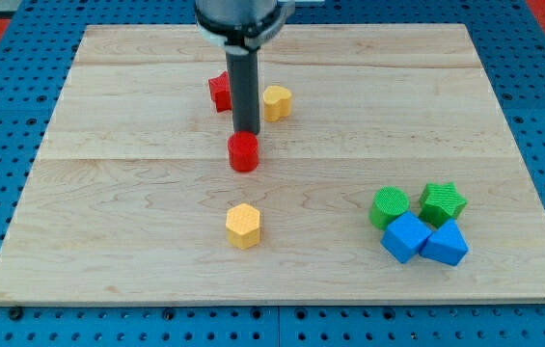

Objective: Move yellow heart to the top of red star

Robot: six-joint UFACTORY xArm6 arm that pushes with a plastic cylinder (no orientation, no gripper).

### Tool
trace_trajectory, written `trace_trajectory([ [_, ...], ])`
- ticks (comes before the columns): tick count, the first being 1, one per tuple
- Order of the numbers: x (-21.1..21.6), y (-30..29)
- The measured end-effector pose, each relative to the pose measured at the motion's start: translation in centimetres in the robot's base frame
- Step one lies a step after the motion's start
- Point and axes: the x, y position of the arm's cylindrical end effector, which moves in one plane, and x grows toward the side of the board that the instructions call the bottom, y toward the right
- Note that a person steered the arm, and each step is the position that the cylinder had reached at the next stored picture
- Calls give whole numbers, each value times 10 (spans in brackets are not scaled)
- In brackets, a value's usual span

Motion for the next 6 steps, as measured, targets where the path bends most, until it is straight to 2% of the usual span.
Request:
trace_trajectory([
  [1, 47, 2],
  [2, 54, 11],
  [3, -9, 47],
  [4, -62, 55],
  [5, -71, 26],
  [6, -86, 37],
])
